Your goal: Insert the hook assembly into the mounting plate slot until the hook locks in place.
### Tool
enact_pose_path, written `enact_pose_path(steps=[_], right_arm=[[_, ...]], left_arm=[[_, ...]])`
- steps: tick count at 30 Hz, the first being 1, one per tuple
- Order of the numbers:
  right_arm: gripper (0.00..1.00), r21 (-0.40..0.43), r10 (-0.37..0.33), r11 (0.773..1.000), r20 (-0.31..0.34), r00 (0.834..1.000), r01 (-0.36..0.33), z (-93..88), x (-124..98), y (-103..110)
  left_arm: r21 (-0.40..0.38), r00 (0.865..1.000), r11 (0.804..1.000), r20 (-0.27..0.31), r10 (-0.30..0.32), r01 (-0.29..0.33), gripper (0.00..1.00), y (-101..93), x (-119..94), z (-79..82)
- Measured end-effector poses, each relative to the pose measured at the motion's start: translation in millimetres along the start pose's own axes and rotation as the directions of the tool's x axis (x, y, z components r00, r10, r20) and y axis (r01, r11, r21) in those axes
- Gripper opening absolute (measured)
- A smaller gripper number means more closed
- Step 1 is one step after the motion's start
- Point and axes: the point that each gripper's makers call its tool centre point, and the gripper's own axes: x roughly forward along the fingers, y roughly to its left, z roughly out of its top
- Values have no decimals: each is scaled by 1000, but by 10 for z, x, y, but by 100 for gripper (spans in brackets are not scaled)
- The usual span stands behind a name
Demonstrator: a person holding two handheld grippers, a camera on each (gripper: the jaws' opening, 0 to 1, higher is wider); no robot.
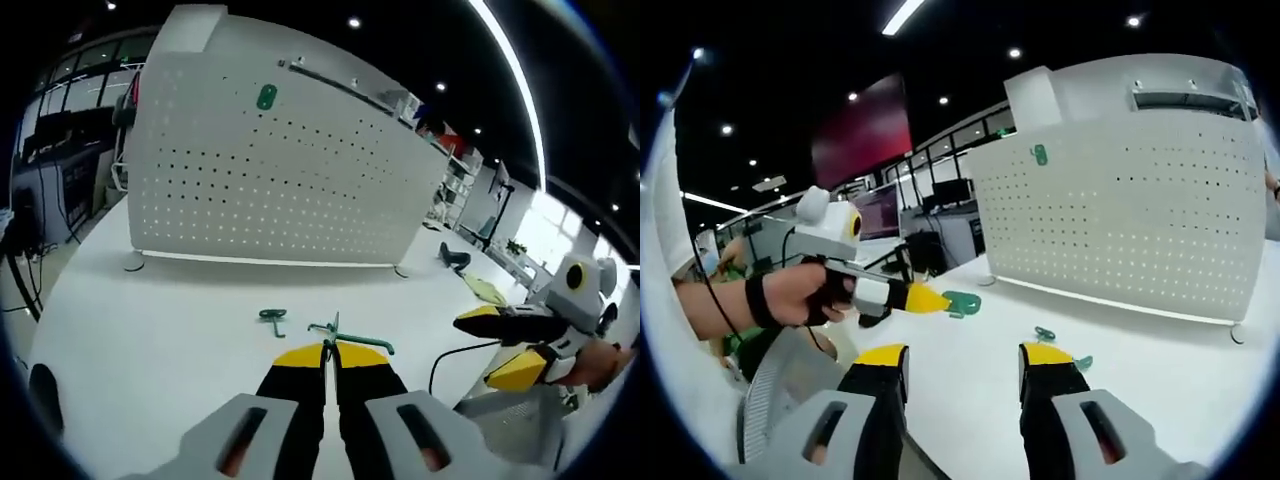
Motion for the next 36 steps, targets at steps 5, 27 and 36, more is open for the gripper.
enact_pose_path(steps=[5, 27, 36], right_arm=[[44, -31, 21, 999, -12, 1000, -21, -18, 42, 77], [21, -280, 99, 952, -103, 990, -125, -7, 174, 301], [15, -319, 95, 940, -109, 990, -125, 6, 196, 316]], left_arm=[[-10, 1000, 1000, -7, -11, 11, 2, -60, -78, -58], [-82, 992, 993, -86, -88, 81, 2, -244, -250, -149], [-99, 983, 986, -118, -144, 133, 2, -400, -208, -183]])
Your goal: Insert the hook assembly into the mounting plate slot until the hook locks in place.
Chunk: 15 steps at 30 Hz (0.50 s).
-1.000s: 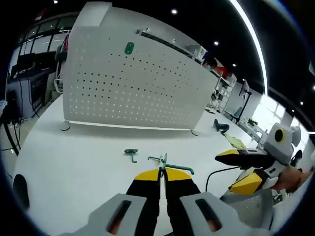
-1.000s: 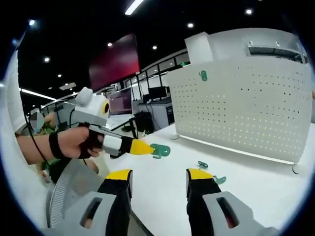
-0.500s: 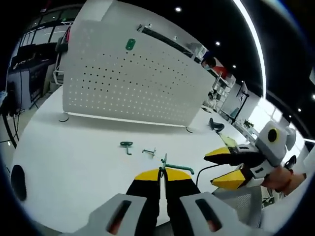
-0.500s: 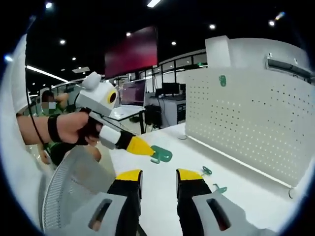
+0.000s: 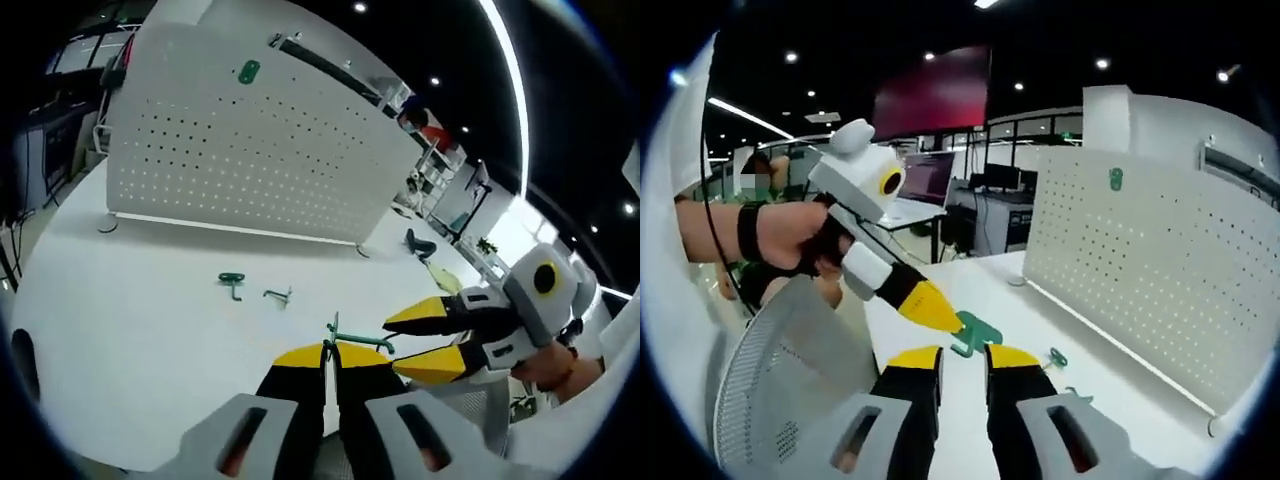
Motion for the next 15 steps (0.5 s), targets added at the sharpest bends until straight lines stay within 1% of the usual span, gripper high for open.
enact_pose_path(steps=[4, 6, 8, 11, 13, 15], right_arm=[[13, -22, -7, 1000, -17, 1000, 6, -26, 0, -16], [13, -56, -12, 998, -26, 1000, 11, -30, -1, -18], [12, -56, -10, 998, -32, 999, 8, -42, 4, -15], [10, -134, -27, 991, -76, 997, 17, -88, 11, -29], [9, -166, -29, 986, -74, 997, 17, -75, 28, -16], [9, -219, -49, 975, -89, 995, 28, -81, 29, -44]], left_arm=[[-3, 1000, 1000, -17, -15, 15, 2, -34, 24, -17], [-2, 1000, 1000, -22, -19, 19, 2, -44, 34, -22], [-12, 999, 1000, -27, -26, 26, 2, -53, 46, -24], [-23, 999, 999, -30, -36, 36, 2, -75, 59, -14], [-21, 998, 999, -37, -41, 40, 2, -78, 77, -12], [-20, 998, 999, -43, -49, 49, 2, -94, 87, -14]])
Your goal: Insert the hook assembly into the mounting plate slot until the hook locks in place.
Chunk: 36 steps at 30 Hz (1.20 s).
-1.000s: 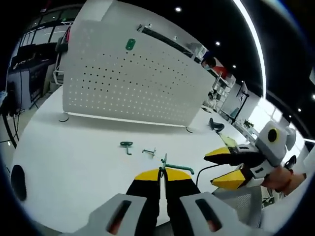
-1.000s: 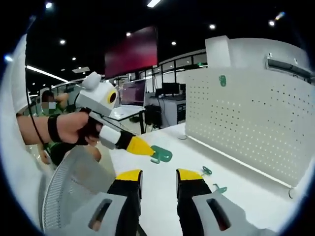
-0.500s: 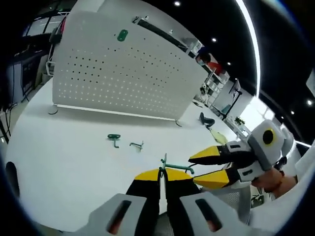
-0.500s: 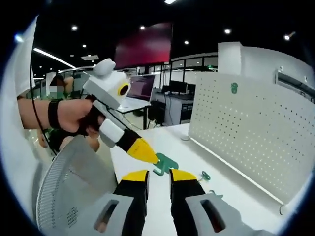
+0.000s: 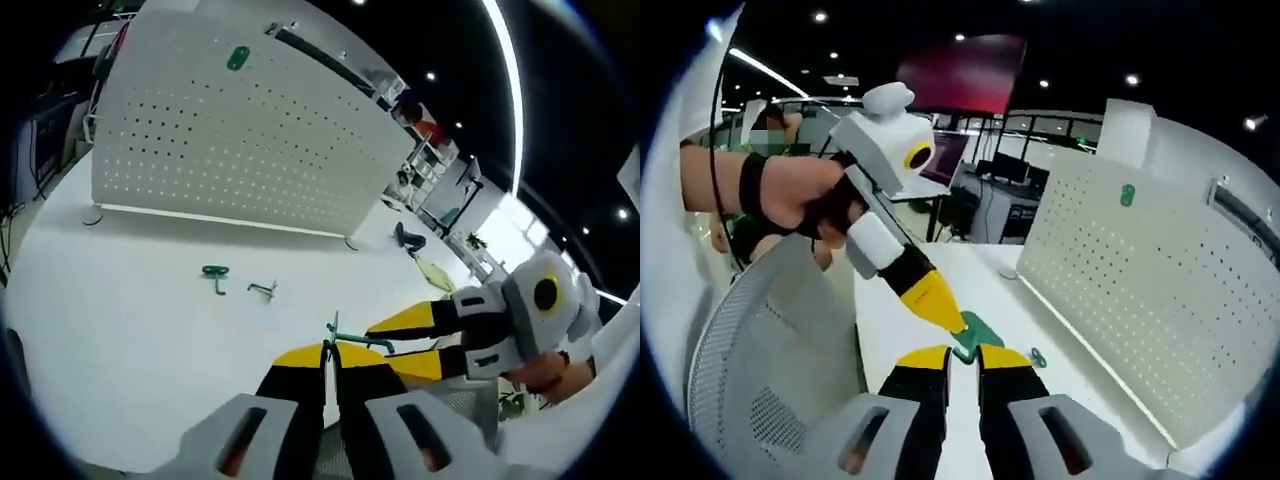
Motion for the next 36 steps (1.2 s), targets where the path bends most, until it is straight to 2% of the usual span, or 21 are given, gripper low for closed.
enact_pose_path(steps=[4, 10, 13, 15, 19, 22, 28, 35, 36], right_arm=[[8, -27, -4, 1000, -23, 1000, 3, -26, 19, -7], [5, -143, -32, 989, -52, 998, 24, -51, 41, -55], [5, -153, -36, 988, -56, 998, 27, -61, 54, -63], [5, -220, -41, 975, -84, 996, 22, -96, 60, -63], [4, -258, -40, 966, -102, 994, 13, -125, 85, -45], [2, -342, -54, 940, -125, 991, 8, -150, 92, -56], [2, -365, -54, 931, -136, 989, 1, -168, 125, -41], [1, -369, -72, 929, -151, 986, 12, -189, 143, -58], [1, -373, -77, 928, -151, 986, 15, -188, 143, -63]], left_arm=[[-10, 1000, 1000, -9, -13, 13, 2, -23, 15, 2], [-19, 1000, 1000, -18, -25, 25, 2, -19, 45, 6], [-26, 999, 999, -28, -28, 28, 2, -11, 68, 1], [-33, 999, 999, -36, -35, 34, 2, -13, 82, -10], [-38, 997, 998, -58, -47, 45, 2, -33, 110, -45], [-47, 997, 998, -62, -53, 50, 2, -31, 114, -50], [-30, 996, 998, -72, -51, 49, 3, -23, 120, -70], [33, 996, 998, -71, -48, 50, 3, -17, 128, -65], [63, 996, 997, -71, -49, 54, 3, -22, 128, -59]])
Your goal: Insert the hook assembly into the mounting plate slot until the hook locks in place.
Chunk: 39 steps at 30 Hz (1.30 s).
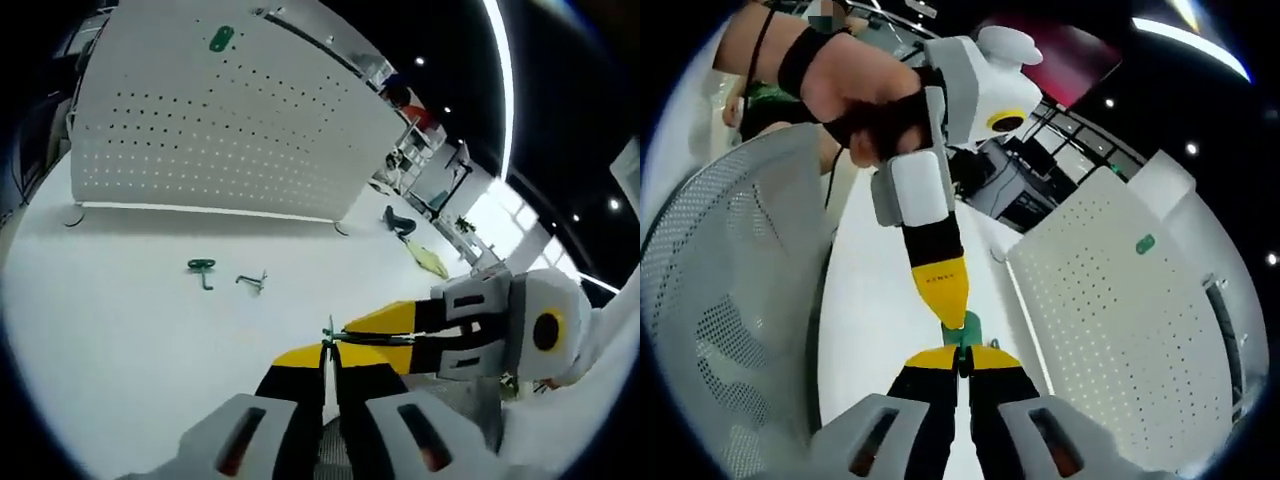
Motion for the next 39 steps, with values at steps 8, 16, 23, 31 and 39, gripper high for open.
enact_pose_path(steps=[8, 16, 23, 31, 39], right_arm=[[1, 2, 0, 1000, -14, 1000, 0, -16, -17, 20], [1, 134, -28, 991, 24, 999, 24, 19, -56, -35], [1, 264, -85, 962, 62, 995, 66, 86, -72, -196], [1, 418, -141, 903, 82, 987, 95, 101, -51, -368], [1, 488, -176, 864, 66, 982, 122, 65, -16, -427]], left_arm=[[152, 1000, 988, -9, -2, 3, 3, -21, -10, -33], [211, 998, 977, 60, 1, -14, 9, -35, -67, 62], [228, 995, 973, 102, 1, -25, 16, -38, -142, 103], [275, 989, 960, 149, 8, -50, 21, -1, -240, 147], [322, 982, 944, 189, 12, -74, 24, 26, -324, 192]])
